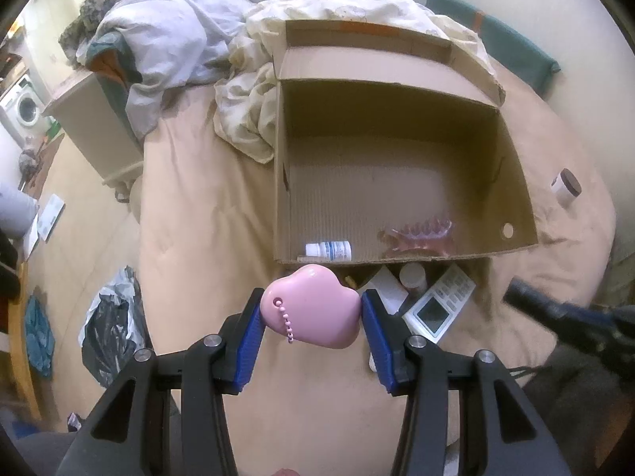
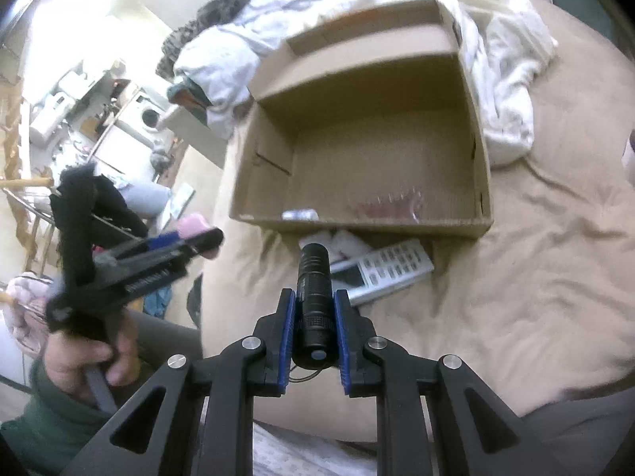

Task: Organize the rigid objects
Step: 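Carry the heart keychain and flashlight with both tools over the box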

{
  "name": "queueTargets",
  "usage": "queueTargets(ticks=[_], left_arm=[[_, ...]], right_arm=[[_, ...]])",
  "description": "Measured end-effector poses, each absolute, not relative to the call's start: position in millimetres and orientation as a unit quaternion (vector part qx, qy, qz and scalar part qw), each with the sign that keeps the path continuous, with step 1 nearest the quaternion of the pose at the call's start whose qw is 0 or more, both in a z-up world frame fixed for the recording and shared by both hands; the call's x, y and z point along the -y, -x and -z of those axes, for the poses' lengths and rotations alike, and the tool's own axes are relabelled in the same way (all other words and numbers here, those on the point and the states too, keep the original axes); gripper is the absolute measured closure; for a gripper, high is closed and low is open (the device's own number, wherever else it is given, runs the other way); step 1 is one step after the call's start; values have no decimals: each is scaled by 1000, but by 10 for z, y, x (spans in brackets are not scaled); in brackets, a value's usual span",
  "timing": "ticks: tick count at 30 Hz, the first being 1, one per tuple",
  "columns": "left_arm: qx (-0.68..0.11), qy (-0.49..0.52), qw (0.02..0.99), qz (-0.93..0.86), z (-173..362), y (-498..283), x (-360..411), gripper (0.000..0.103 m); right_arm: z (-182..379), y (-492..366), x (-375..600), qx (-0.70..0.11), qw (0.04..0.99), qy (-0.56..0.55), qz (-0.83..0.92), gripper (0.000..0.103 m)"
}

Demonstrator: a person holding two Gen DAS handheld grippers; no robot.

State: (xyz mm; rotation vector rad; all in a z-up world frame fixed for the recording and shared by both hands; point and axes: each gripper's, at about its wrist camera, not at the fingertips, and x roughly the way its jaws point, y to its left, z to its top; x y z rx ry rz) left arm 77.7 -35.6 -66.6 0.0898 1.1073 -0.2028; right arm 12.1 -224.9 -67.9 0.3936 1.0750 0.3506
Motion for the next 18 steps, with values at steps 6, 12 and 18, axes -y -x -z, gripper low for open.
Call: queueTargets(ticks=[6, 12, 18], left_arm=[[-512, -46, 852, 102, 585, -758, 394, 59], [-500, -36, 857, 115, 359, -856, 424, 59], [-484, -39, 866, 123, 102, -1080, 524, 59]], right_arm=[[324, -144, 2381, -474, 844, -181, -173, 83], [34, -350, 2430, -449, 860, -170, -174, 83], [-154, -630, 2419, -435, 871, -153, -170, 83]])
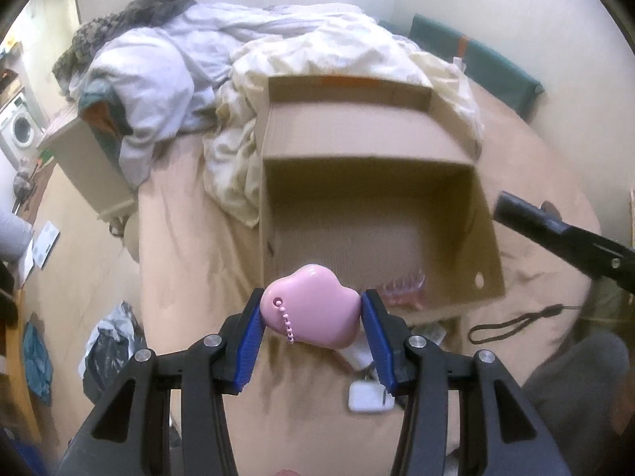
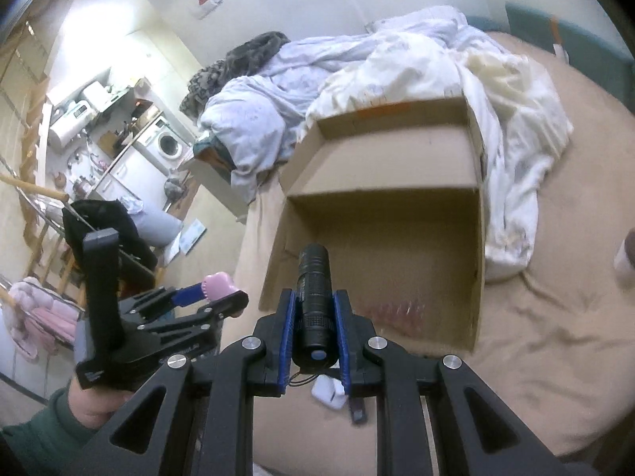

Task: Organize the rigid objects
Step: 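Carry the heart keychain and flashlight with both tools over the box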

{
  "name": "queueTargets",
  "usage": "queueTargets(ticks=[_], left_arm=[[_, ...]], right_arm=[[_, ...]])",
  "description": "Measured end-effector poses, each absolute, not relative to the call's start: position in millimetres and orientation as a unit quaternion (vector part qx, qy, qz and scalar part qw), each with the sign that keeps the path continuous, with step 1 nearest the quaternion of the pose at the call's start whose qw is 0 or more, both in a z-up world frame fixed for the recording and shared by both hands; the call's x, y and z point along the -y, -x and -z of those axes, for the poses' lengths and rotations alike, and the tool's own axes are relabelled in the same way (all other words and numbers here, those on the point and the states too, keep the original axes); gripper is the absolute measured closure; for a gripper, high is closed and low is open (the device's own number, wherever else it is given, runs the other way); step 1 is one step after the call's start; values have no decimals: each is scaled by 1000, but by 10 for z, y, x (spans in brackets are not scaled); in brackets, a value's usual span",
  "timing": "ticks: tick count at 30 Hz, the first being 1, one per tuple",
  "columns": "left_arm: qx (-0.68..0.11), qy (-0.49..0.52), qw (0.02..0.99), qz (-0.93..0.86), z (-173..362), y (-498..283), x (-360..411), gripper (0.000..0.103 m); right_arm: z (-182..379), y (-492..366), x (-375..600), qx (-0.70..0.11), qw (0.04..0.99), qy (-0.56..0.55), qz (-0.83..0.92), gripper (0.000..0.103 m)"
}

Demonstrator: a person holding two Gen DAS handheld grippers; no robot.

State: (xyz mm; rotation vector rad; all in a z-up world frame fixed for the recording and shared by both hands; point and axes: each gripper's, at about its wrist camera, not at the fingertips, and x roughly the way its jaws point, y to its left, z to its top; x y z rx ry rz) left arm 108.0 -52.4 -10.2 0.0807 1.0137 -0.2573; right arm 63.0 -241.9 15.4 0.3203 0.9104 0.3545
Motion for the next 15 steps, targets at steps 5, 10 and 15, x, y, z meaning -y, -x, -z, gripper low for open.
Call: queueTargets(ticks=[5, 10, 15], left_arm=[[-489, -51, 862, 128, 124, -1356, 693, 59], [-500, -85, 852, 129, 445, -1577, 895, 59], [-516, -103, 842, 118, 948, -1743, 985, 59]], right_arm=[[-59, -947, 2479, -434, 876, -146, -155, 83], [294, -1286, 2604, -449, 870, -155, -130, 83], [858, -1431, 2688, -467, 864, -150, -115, 83]])
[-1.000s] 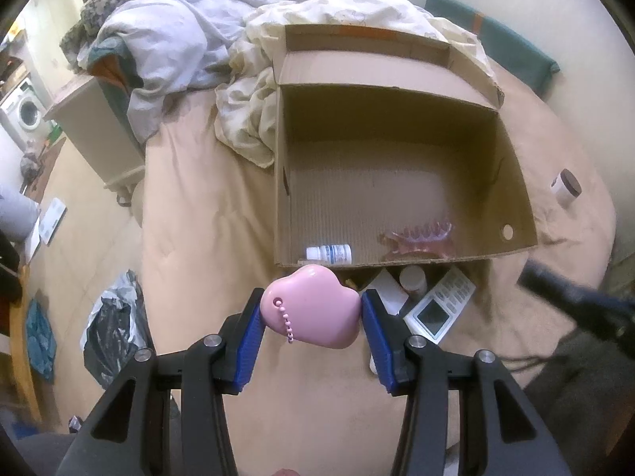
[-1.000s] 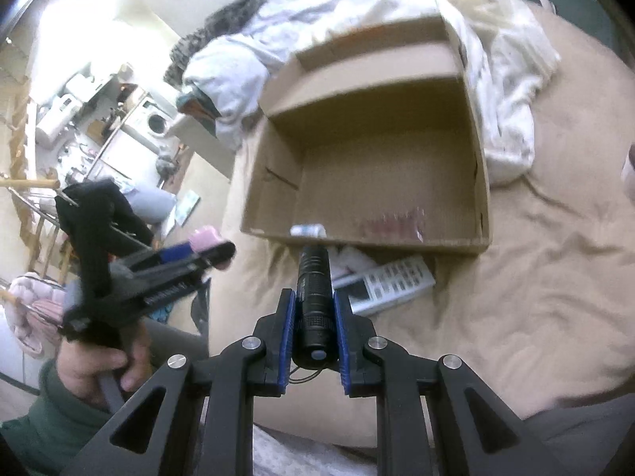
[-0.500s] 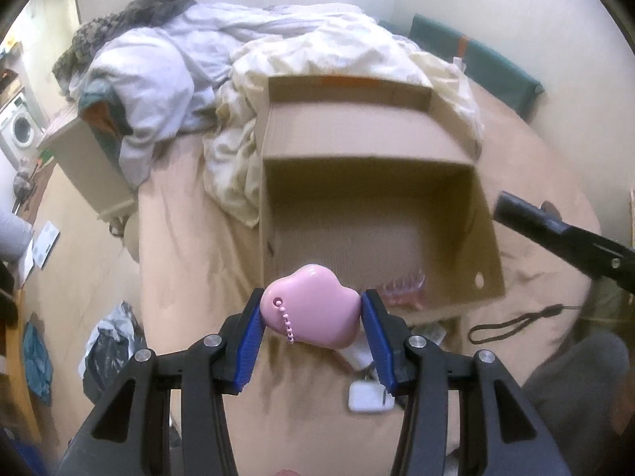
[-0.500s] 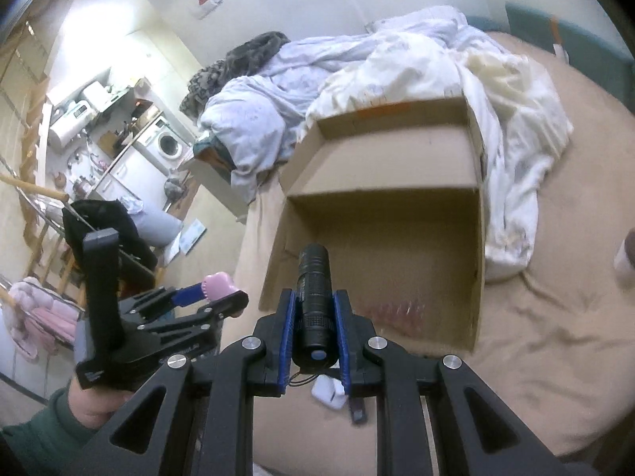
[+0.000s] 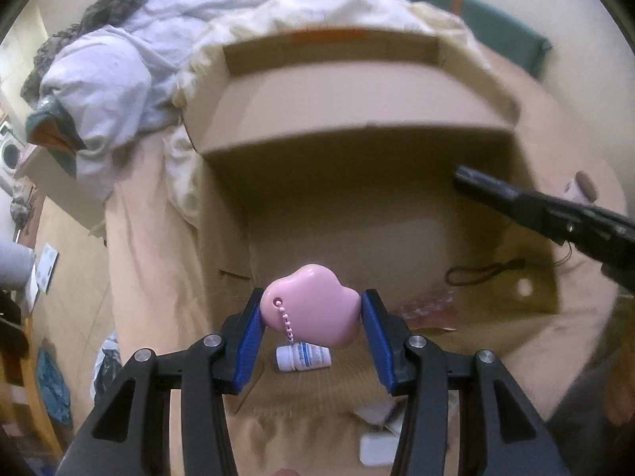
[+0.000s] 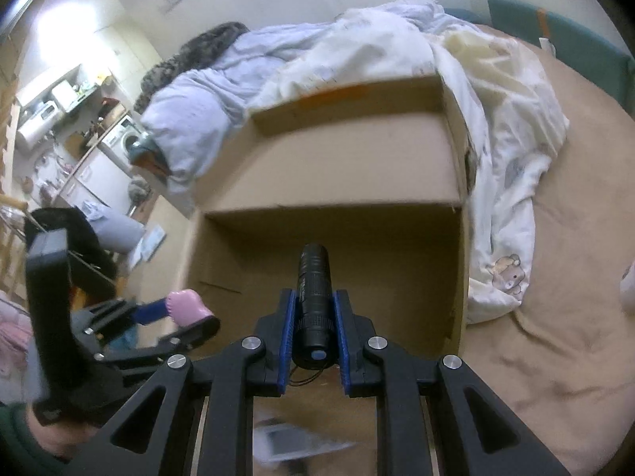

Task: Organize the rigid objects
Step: 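Carry the heart keychain and flashlight with both tools over the box, then open both tools to drop the heart and flashlight into the box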

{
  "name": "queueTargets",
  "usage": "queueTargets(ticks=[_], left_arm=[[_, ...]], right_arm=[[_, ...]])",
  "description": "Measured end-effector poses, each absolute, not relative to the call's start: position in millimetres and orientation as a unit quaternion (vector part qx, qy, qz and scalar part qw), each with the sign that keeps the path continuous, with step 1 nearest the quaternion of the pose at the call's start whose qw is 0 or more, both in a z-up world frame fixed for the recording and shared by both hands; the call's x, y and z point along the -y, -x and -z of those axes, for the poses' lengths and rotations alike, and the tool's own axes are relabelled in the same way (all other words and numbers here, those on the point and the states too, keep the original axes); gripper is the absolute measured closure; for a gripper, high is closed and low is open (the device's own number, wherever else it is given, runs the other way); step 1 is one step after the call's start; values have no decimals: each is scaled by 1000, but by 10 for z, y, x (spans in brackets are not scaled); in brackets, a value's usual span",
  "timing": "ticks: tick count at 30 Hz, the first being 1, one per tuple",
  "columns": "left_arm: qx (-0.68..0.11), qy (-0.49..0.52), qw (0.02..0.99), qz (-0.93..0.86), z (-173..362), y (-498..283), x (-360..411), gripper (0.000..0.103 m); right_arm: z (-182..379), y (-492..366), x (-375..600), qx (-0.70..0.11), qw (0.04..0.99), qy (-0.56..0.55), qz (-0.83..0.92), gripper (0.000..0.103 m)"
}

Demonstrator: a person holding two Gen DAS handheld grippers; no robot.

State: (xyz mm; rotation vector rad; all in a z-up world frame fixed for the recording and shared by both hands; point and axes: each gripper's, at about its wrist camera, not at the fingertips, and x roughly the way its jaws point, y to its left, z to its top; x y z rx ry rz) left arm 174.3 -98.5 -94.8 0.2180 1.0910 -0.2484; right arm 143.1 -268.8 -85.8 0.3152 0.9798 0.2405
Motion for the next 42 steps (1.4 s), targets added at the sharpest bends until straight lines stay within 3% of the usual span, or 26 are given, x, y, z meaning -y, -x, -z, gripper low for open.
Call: queueTargets(ticks=[14, 28, 31, 34, 37, 40, 42], left_arm=[[-519, -182, 829, 106, 1479, -1798, 1184, 59], [-541, -154, 822, 96, 1490, -1895, 1110, 58], [-544, -153, 820, 95, 1501, -1898, 1111, 58], [-545, -153, 818, 99, 1496, -1895, 1127, 57], [-540, -146, 822, 102, 1458, -1896, 1124, 26], [-528, -137, 833, 98, 1377, -1875, 1119, 16], [-525, -130, 835, 99, 1340, -1869, 1120, 0]], right_arm=[[1429, -1656, 2525, -559, 818, -100, -86, 83], [1526, -1688, 2495, -578, 805, -104, -82, 81], [1535, -1717, 2498, -584, 799, -113, -86, 67], [1501, -1706, 2498, -576, 802, -124, -99, 43], [1390, -1694, 2515, -558, 812, -132, -105, 36], [1283, -1697, 2560, -533, 822, -159, -120, 21], [1207, -1682, 2552, -514, 828, -174, -138, 6]])
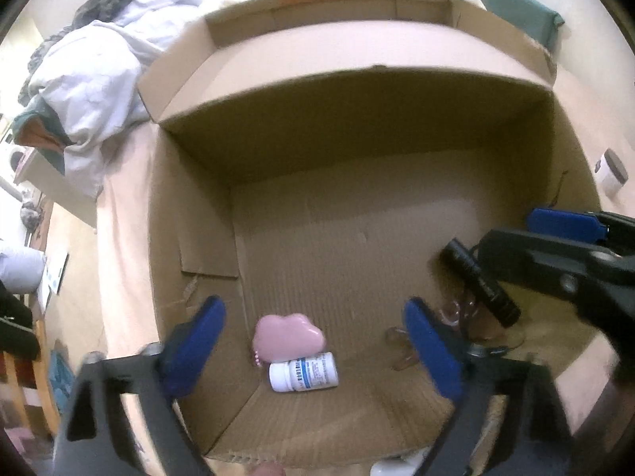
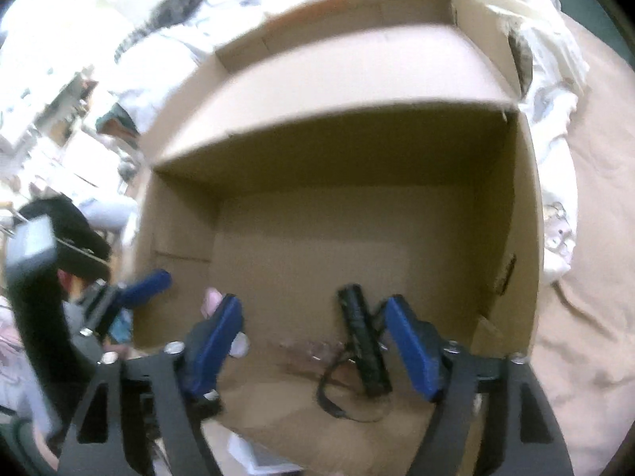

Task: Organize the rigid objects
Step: 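Open both tools to drop the heart and flashlight into the box, then lower the right tool toward the white cordless phone beside the box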

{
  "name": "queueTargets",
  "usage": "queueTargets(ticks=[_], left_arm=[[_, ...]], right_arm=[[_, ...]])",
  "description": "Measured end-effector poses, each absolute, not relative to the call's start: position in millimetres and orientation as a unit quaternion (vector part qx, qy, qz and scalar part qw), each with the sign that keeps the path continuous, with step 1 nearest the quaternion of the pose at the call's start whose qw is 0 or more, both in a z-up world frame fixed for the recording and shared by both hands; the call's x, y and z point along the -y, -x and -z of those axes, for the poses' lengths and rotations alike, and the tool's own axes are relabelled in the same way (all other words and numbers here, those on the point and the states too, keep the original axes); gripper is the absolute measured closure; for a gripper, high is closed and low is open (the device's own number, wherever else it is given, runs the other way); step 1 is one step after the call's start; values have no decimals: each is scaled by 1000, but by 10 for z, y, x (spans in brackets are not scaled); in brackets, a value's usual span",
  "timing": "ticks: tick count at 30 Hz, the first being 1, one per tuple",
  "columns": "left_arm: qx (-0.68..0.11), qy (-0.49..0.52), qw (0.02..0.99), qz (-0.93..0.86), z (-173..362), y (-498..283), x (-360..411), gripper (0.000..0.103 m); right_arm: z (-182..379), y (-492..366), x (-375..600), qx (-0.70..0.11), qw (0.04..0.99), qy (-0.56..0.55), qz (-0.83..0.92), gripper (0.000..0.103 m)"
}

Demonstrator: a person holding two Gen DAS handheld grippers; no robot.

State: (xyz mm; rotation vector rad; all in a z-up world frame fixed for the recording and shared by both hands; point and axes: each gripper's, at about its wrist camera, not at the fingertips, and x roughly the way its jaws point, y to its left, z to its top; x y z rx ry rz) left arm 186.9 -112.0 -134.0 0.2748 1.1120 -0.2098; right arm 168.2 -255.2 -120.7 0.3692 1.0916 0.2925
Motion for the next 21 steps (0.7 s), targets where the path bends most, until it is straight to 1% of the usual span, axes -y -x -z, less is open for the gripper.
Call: queueTargets(ticks=[1, 6, 16, 21], left_arm=[[-525, -126, 835, 101, 1329, -1866, 1121, 0], [-523, -126, 837, 100, 1293, -1856, 1134, 0], [-518, -114, 840, 113, 1164, -1779, 1106, 0], [-511, -109, 844, 118, 981, -1685, 1051, 0]], right_arm=[[1159, -1666, 2535, -502, 834, -177, -147, 0], [989, -1586, 2528, -459, 864, -155, -140, 0], [903, -1561, 2765, -448, 866, -195, -105, 0], [795, -1494, 2776, -435, 871, -204, -100, 0]])
